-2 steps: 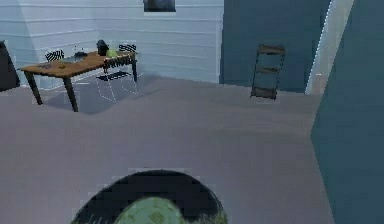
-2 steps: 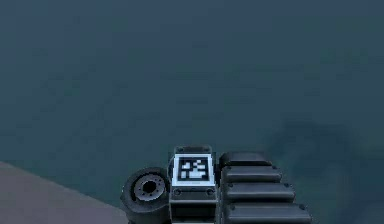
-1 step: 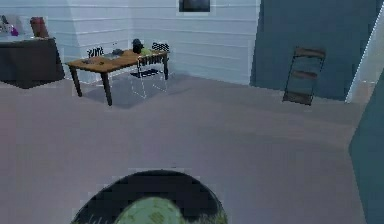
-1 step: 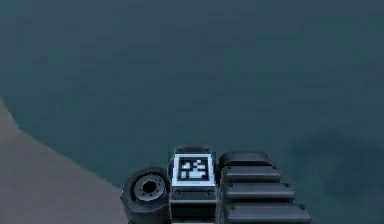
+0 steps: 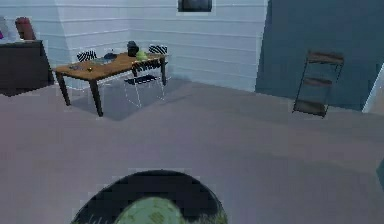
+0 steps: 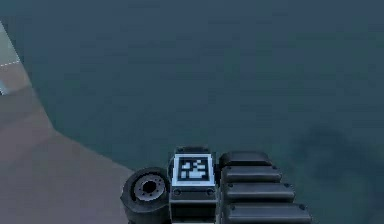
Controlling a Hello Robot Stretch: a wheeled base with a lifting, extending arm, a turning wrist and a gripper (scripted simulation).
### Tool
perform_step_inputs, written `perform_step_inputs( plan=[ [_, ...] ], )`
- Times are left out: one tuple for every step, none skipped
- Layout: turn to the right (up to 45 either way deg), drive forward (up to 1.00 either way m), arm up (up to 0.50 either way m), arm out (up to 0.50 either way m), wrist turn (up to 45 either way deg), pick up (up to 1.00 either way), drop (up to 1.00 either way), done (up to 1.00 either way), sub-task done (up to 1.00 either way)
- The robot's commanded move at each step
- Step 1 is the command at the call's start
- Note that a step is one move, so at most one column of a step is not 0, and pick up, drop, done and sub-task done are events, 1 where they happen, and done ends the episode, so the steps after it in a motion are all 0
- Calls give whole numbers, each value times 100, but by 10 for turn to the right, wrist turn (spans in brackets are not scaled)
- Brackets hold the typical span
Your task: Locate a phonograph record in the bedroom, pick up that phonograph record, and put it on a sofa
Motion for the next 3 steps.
perform_step_inputs(
  plan=[
    [390,0,0,0,0,0,0,0,0],
    [0,100,0,0,0,0,0,0,0],
    [0,100,0,0,0,0,0,0,0]
  ],
)
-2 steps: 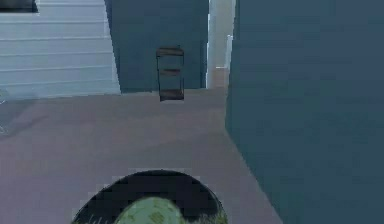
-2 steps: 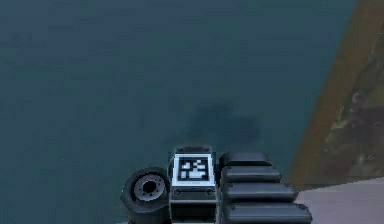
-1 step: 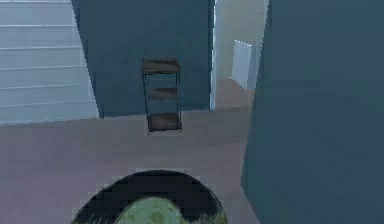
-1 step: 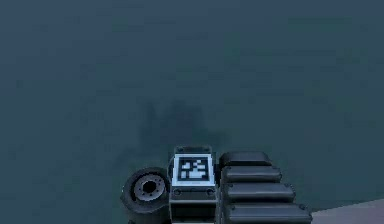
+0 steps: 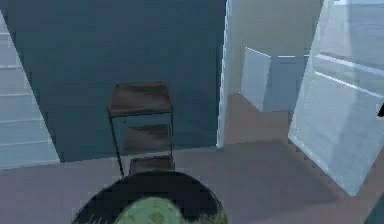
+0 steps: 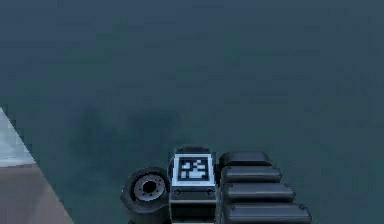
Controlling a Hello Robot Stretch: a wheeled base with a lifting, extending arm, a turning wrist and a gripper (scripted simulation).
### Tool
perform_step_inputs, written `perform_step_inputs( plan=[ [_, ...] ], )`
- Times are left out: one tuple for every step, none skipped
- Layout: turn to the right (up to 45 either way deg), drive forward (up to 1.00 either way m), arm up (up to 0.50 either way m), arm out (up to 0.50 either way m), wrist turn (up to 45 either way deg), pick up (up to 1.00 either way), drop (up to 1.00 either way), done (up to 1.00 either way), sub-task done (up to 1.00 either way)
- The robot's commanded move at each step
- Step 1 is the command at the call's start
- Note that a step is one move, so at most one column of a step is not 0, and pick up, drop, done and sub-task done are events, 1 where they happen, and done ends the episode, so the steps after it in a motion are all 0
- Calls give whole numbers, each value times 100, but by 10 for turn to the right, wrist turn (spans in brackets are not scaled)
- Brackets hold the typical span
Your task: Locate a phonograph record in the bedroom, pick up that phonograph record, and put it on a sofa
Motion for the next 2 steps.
perform_step_inputs(
  plan=[
    [30,0,0,0,0,0,0,0,0],
    [0,55,0,0,0,0,0,0,0]
  ],
)
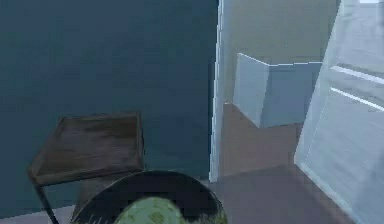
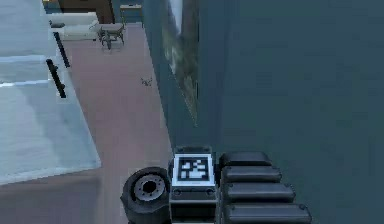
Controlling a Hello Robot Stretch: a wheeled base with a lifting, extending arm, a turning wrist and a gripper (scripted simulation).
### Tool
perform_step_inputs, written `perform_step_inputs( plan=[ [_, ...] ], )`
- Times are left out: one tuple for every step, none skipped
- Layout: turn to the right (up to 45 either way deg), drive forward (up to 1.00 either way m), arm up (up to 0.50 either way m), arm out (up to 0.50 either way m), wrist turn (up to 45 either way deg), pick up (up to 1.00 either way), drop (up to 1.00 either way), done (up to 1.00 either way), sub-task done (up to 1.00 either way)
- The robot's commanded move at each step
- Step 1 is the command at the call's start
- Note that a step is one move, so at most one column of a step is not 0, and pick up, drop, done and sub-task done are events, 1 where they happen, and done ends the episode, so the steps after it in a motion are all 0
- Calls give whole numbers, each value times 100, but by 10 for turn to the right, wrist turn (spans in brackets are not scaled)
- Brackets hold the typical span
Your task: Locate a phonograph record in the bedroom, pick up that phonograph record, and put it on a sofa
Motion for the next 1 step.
perform_step_inputs(
  plan=[
    [450,0,0,0,0,0,0,0,0]
  ],
)
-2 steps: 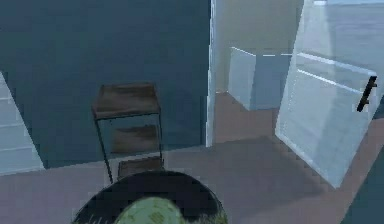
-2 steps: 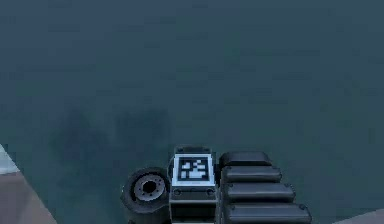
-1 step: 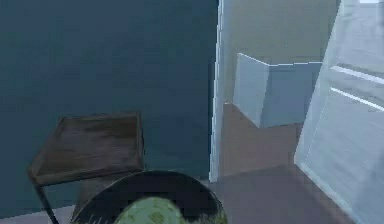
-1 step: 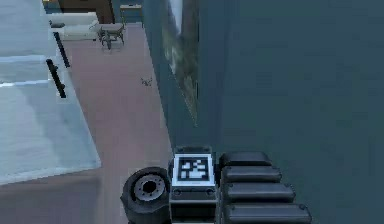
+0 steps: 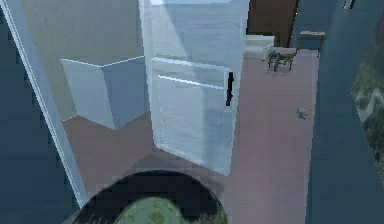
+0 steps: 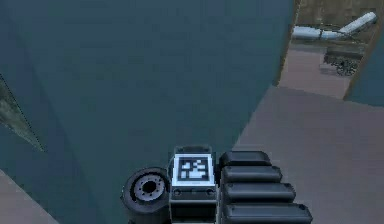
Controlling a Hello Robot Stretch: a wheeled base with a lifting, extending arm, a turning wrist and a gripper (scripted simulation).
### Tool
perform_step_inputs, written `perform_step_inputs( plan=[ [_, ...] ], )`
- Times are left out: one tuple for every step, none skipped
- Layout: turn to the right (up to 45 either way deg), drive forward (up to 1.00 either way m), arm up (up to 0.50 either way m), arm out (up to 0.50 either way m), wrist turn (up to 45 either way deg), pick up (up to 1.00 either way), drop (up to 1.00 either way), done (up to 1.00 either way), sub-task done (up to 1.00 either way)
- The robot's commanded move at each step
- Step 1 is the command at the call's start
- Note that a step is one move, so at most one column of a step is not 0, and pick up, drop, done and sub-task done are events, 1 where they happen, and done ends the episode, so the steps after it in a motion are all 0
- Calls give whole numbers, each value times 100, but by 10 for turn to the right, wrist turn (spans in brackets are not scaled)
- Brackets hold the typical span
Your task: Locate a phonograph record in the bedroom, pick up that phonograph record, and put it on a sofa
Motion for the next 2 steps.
perform_step_inputs(
  plan=[
    [150,0,0,0,0,0,0,0,0],
    [30,0,0,0,0,0,0,0,0]
  ],
)
